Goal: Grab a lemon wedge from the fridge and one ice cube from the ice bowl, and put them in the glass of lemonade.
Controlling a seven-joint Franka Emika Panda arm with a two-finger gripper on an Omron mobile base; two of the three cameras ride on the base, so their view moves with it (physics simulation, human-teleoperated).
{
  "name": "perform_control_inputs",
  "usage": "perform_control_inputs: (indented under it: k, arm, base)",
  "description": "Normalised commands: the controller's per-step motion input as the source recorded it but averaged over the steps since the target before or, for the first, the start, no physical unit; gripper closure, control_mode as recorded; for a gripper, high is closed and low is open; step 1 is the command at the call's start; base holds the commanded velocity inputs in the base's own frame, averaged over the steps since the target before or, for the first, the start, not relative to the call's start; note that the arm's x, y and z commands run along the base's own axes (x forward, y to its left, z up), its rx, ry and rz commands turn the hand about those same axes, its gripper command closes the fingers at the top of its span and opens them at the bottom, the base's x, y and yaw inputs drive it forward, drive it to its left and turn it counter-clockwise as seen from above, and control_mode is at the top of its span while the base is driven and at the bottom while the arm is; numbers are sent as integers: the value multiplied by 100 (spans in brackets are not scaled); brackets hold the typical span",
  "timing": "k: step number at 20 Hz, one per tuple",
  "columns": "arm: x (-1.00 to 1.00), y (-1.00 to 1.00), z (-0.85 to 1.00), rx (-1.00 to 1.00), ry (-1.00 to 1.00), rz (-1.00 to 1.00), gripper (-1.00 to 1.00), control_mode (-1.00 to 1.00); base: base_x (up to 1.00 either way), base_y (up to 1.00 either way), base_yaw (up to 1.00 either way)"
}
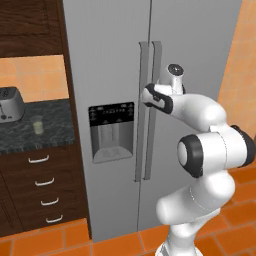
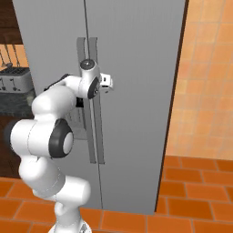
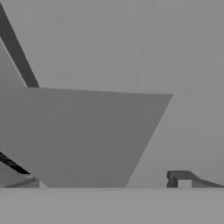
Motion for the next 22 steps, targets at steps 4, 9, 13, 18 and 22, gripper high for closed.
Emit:
perform_control_inputs:
  k: [4, 9, 13, 18, 22]
  arm:
    - [12, -2, -29, 2, -15, 0, -100, -100]
    - [22, -1, -27, 6, -13, 0, -100, -100]
    - [8, 0, -6, 3, -1, 0, -100, -100]
    - [4, 0, 0, 0, 0, 0, 100, -100]
    - [0, 0, 0, 0, 0, 0, 100, -100]
  base:
    - [0, 0, 0]
    - [0, 0, 0]
    - [0, 0, 0]
    - [0, 0, 0]
    - [0, 0, 0]
